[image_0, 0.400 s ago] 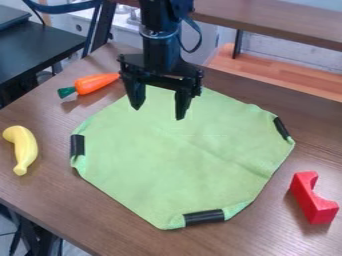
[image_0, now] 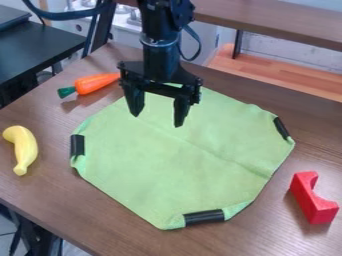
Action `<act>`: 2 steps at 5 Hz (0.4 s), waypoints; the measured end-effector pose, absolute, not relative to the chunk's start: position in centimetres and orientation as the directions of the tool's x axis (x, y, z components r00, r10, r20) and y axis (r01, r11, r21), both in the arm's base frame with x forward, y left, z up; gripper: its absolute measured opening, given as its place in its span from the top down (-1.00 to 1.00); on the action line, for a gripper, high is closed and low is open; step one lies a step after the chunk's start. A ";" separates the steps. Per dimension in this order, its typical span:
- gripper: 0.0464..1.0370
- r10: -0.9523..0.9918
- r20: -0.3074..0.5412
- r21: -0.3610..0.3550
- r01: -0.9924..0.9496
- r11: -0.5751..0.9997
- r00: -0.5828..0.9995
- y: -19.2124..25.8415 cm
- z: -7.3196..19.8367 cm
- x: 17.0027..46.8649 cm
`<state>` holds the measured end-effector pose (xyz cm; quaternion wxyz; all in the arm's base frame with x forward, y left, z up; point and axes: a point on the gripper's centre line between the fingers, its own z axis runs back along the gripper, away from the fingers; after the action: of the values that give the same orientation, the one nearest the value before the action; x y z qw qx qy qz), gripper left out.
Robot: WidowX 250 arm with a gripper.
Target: Move the carrot from upper left of the table to bottom right on the cloth
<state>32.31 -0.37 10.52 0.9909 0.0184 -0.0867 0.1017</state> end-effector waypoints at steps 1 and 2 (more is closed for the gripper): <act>-0.93 0.196 0.169 0.020 -0.203 0.979 0.966 -0.4 10.4 32.3; -0.93 0.252 0.123 0.035 -0.258 0.966 0.960 4.2 9.0 34.1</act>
<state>34.09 4.22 9.00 0.9896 0.0254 -0.0587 0.1286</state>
